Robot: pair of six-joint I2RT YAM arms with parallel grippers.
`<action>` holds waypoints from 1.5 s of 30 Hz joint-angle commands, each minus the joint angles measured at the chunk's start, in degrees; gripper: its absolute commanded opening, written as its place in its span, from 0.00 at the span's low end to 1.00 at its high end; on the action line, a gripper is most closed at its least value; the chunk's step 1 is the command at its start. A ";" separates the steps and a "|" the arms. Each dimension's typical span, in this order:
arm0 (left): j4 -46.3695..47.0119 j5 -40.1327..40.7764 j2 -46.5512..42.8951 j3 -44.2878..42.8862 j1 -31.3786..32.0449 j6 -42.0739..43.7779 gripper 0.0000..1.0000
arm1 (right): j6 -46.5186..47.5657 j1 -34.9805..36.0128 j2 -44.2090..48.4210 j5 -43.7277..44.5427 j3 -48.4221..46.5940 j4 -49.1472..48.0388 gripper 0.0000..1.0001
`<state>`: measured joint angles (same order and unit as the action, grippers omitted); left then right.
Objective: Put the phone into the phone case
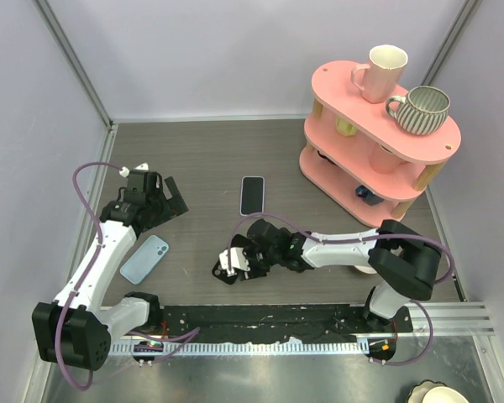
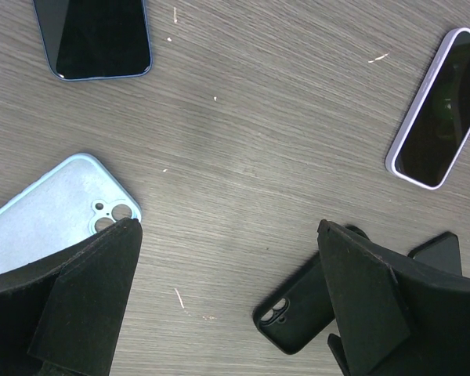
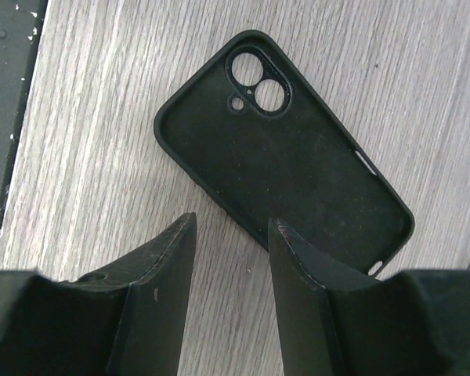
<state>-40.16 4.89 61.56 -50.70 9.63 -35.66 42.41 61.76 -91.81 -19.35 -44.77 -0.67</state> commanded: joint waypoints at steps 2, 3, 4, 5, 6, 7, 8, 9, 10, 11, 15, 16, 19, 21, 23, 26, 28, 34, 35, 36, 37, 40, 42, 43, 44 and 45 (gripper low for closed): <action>0.61 0.74 -0.92 -0.10 -0.22 -0.55 1.00 | 2.14 0.12 -2.58 -1.04 -4.88 2.51 0.46; 0.52 0.74 -1.00 -0.02 -0.22 -0.55 1.00 | 2.50 0.12 -3.19 -0.69 -5.41 2.95 0.46; 0.52 0.83 -0.92 -0.02 -0.22 -0.55 1.00 | 2.50 0.12 -3.37 -0.34 -5.59 3.04 0.46; 0.52 0.74 -1.09 -0.02 -0.14 -0.55 1.00 | 2.50 0.12 -3.64 0.19 -5.76 3.04 0.46; 0.52 0.74 -1.09 -0.10 -0.22 -0.55 1.00 | 2.41 0.12 -3.90 0.37 -5.94 2.95 0.46; 0.52 0.74 -1.00 -0.19 -0.22 -0.55 1.00 | 2.15 0.12 -4.42 0.54 -6.11 3.04 0.46; 0.52 0.57 -1.00 -0.19 -0.22 -0.55 1.00 | 1.97 0.03 -4.78 0.72 -6.64 3.13 0.45; 0.52 0.56 -1.09 -0.10 -0.22 -0.55 1.00 | 1.88 0.03 -5.13 0.63 -6.90 3.48 0.45; 0.61 0.65 -1.09 -0.19 -0.22 -0.46 1.00 | 1.71 0.03 -6.00 0.63 -7.34 4.52 0.45; 0.61 0.74 -1.09 -0.19 -0.22 -0.55 1.00 | 1.27 -0.06 -6.45 0.55 -8.48 4.97 0.42; 0.35 1.09 -1.18 -0.19 -0.22 -0.55 1.00 | -1.19 -0.06 -8.21 -1.38 -10.24 6.56 0.32; 0.26 1.18 -1.27 -0.19 -0.22 -0.55 1.00 | -1.63 -0.06 -8.38 -1.47 -10.25 6.64 0.29; 0.17 1.62 -1.35 -0.19 -0.22 -0.64 1.00 | -4.52 -0.06 -8.30 -0.95 -9.90 5.60 0.22; 0.08 1.79 -1.35 -0.19 -0.22 -0.64 1.00 | -9.00 0.03 -7.25 -0.07 -8.67 4.36 0.17; 0.08 2.23 -1.35 -0.10 -0.22 -0.99 1.00 | -12.86 0.03 -6.37 1.59 -7.35 2.52 0.13; -0.09 3.90 -1.18 -0.02 -0.22 -2.04 1.00 | -22.35 0.29 -4.00 5.97 -5.16 -2.05 0.07; -0.27 4.43 -0.83 -0.02 -0.22 -2.57 1.00 | -29.73 0.90 -2.50 9.32 -3.92 -5.11 0.01; 0.26 5.13 -0.83 0.69 -0.22 -4.50 1.00 | -51.68 1.79 -1.53 24.43 -3.38 -6.64 0.01; 0.43 4.70 -0.83 0.86 -0.22 -4.77 0.99 | -54.08 1.88 -1.88 25.76 -4.96 -5.93 0.01; 0.52 4.35 -0.83 1.04 -0.22 -5.29 0.99 | -56.71 1.88 -2.23 27.25 -5.84 -5.23 0.01; 0.70 4.08 -0.83 1.13 -0.22 -5.56 0.98 | -61.18 1.88 -2.93 27.87 -6.63 -4.79 0.01; 2.54 0.32 -1.53 3.05 -0.22 -6.44 0.97 | -68.57 1.88 -4.42 31.48 -8.92 -4.87 0.01; 4.12 -4.33 -2.32 4.72 -0.22 -7.58 0.95 | -71.58 1.88 -5.83 33.23 -9.45 -6.88 0.01; 6.04 -6.53 -2.50 6.91 -0.22 -9.06 0.94 | -73.16 1.79 -6.27 33.94 -9.80 -7.41 0.01; 7.37 -8.38 -2.67 7.97 -0.22 -9.69 0.93 | -75.96 1.88 -7.15 34.81 -9.98 -7.85 0.01; 8.68 -12.66 -2.59 9.03 -0.22 -10.04 0.92 | -77.73 1.88 -7.50 35.61 -10.24 -8.38 0.01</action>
<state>-37.43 3.14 60.36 -45.32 9.63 -42.15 -22.50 63.29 -97.45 9.76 -52.42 -4.58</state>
